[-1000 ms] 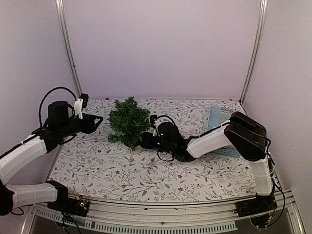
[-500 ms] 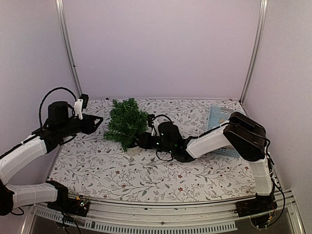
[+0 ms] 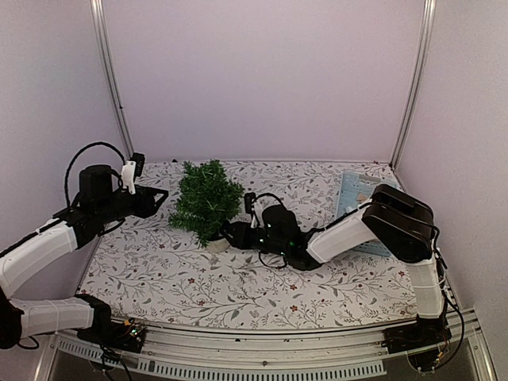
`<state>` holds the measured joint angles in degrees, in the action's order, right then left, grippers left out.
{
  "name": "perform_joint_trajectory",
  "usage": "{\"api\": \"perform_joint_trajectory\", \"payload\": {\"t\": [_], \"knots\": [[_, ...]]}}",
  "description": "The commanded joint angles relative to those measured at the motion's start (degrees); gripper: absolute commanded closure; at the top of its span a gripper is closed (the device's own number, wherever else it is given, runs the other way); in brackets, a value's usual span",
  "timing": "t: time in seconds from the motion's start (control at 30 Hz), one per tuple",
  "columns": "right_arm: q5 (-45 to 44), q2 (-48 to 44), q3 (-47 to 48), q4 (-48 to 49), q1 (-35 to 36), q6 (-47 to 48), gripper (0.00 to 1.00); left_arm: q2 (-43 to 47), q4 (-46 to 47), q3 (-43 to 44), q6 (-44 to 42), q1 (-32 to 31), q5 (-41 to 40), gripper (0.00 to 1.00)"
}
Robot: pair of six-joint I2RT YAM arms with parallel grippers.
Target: Decorate the small christmas tree
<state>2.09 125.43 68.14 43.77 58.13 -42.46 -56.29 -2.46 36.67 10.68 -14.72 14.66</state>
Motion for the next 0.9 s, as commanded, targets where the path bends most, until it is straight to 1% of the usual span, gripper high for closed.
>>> {"api": "perform_joint_trajectory", "payload": {"t": [0.0,0.13,0.27,0.4,0.47,0.53,0.63,0.7,0.77,0.83,0.87], "knots": [[0.5,-2.0,-2.0,1.0,0.4,0.2,0.63,-0.1,1.2,-0.7,-0.6,0.9,0.6,0.53],[0.3,-4.1,-4.1,2.3,0.4,1.5,0.62,-0.5,0.9,-0.4,0.6,1.0,0.3,0.53],[-0.2,-8.2,-7.9,3.3,0.5,3.4,0.62,-0.5,1.4,-0.3,2.8,1.4,0.8,0.51],[-1.8,-12.5,-12.1,3.8,0.4,5.2,0.61,-0.3,1.5,-0.1,6.0,2.6,1.5,0.47],[-4.2,-14.8,-14.3,3.7,0.4,6.9,0.61,-0.7,1.5,0.1,7.5,3.7,1.7,0.46],[-5.1,-17.7,-16.6,3.2,0.2,8.2,0.59,-1.1,1.5,-0.1,8.8,4.9,2.3,0.46],[-7.1,-21.7,-20.3,1.3,-0.3,11.2,0.55,-1.1,4.8,-1.2,11.5,6.4,4.0,0.46],[-8.5,-25.4,-22.4,-0.9,-1.4,12.7,0.51,-0.8,5.9,-1.9,12.7,6.8,4.1,0.46],[-8.2,-28.5,-24.0,-4.1,-3.5,13.8,0.49,-0.8,6.4,-2.6,13.8,7.2,3.8,0.45],[-6.4,-32.5,-25.5,-7.5,-6.5,14.4,0.48,-1.3,6.6,-3.3,15.0,7.5,3.4,0.45],[-4.2,-34.6,-26.3,-9.2,-9.0,14.8,0.47,-1.6,6.8,-3.7,15.7,7.7,3.2,0.45]]}}
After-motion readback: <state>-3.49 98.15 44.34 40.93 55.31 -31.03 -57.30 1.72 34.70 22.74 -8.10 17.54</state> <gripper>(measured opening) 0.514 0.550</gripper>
